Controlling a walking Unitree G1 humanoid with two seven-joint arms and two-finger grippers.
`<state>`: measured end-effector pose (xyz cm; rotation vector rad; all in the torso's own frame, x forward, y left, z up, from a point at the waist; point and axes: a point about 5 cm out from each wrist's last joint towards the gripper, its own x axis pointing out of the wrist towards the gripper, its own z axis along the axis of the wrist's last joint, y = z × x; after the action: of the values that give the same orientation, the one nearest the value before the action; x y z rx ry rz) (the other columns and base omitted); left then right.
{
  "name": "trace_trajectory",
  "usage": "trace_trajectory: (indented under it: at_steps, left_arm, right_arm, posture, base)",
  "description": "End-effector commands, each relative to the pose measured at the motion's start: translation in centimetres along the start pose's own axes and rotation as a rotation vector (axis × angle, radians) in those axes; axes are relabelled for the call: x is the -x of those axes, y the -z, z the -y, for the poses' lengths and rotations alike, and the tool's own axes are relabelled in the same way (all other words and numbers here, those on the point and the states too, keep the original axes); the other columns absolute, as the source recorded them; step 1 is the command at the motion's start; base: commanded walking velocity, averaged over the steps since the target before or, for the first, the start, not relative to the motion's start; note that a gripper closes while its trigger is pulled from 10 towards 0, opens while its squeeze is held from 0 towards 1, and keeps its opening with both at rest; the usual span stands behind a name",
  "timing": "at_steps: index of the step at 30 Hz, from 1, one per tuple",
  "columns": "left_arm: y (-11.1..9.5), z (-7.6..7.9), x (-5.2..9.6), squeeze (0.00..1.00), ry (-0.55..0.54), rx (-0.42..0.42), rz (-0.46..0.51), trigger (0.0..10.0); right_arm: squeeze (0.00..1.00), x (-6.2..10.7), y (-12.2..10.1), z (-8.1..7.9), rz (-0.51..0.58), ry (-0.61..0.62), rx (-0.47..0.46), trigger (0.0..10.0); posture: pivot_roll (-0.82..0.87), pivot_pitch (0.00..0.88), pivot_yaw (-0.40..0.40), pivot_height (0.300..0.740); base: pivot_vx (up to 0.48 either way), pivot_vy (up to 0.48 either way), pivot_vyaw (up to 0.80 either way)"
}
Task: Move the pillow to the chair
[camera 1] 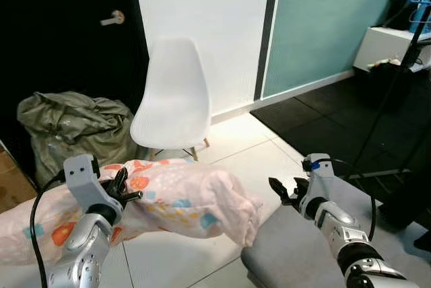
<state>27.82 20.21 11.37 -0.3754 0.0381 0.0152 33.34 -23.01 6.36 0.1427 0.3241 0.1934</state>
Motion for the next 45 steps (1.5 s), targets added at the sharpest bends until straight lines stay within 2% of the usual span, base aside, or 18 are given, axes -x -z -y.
trace_trajectory:
  at_steps: [1,9,12,23,32,36,45]
  left_arm:
    - [-1.6,0.5,0.0,0.0,0.044,-0.038,0.087,10.0]
    - [-1.4,0.6,0.0,0.0,0.047,-0.051,0.082,10.0]
    - [-1.4,0.6,-0.1,0.0,0.052,-0.052,0.079,10.0]
    - [-1.4,1.0,0.1,0.0,0.065,-0.054,0.083,10.0]
    - [-1.3,1.2,0.0,0.0,0.081,-0.058,0.074,10.0]
    - [-1.3,1.5,0.0,0.0,0.096,-0.059,0.07,10.0]
    - [-1.5,2.4,-0.1,0.0,0.14,-0.054,0.077,10.0]
  right_arm:
    - [0.0,0.1,0.5,0.1,-0.005,0.012,-0.018,10.0]
    - [0.0,-0.1,0.4,-0.5,0.001,-0.027,-0.009,10.0]
    - [0.0,-0.1,0.3,-0.6,0.003,-0.03,0.016,10.0]
    - [0.0,-0.2,0.2,-0.9,0.006,-0.054,0.0,10.0]
    - [0.0,-0.1,1.0,-0.1,-0.052,0.054,-0.008,10.0]
    - [0.0,0.1,0.9,0.3,-0.071,0.079,0.016,10.0]
    - [0.0,0.0,0.2,0.8,-0.043,0.114,-0.018,10.0]
  posture:
    - [-0.23,0.004,0.007,0.73]
    - [-0.23,0.006,0.01,0.73]
    - [-0.23,0.012,0.013,0.73]
    - [-0.23,0.024,0.011,0.73]
    - [-0.23,0.032,0.013,0.73]
    - [-0.23,0.033,0.015,0.73]
    - [-0.23,0.029,0.015,0.73]
  base:
    - [0.24,0.0,0.0]
    - [0.438,0.0,0.0]
    - [0.449,0.0,0.8]
    - [0.448,0.0,0.8]
    - [0.45,0.0,-0.05]
    - [0.45,0.0,-0.77]
    - [0.461,0.0,-0.76]
